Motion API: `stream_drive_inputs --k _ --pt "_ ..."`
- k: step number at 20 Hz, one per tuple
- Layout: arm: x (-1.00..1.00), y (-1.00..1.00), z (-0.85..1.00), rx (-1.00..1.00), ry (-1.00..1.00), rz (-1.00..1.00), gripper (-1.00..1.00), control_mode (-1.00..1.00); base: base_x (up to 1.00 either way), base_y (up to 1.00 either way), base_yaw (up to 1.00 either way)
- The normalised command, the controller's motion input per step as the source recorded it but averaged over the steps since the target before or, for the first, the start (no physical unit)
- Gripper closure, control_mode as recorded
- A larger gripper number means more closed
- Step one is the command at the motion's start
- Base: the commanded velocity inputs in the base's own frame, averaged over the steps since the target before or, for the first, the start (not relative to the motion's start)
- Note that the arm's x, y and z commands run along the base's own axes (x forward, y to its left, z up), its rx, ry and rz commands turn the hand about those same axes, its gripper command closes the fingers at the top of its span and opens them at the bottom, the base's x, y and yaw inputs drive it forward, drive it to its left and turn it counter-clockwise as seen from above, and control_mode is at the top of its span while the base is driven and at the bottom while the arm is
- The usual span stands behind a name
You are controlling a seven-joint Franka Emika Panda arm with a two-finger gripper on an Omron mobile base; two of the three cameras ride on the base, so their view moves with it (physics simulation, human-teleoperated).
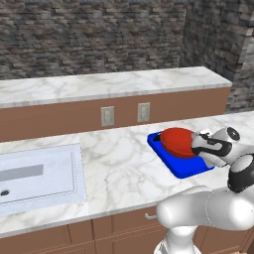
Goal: Place the two vegetables and bowl onto the tray for setting up a vegetable dip station.
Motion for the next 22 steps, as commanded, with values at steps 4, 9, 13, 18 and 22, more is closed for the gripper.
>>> stream_drive_inputs --k 4,9,13,18,22 --pt "0.00 0.00 0.00 0.00 0.00 0.00 -1.00 -1.00 0.00 0.00 0.00" --pt "0.00 0.00 0.00 -0.01 0.01 0.00 -1.00 -1.00 0.00 0.00 0.00" --pt "-0.12 -0.09 0.22 -0.02 0.00 0.00 -1.00 -1.00 0.00 0.00 0.00" --pt "-0.36 -0.25 0.36 -0.02 0.00 0.00 -1.00 -1.00 0.00 0.00 0.00" --pt "-0.43 -0.10 0.52 -0.01 0.00 -0.03 -1.00 -1.00 0.00 0.00 0.00"
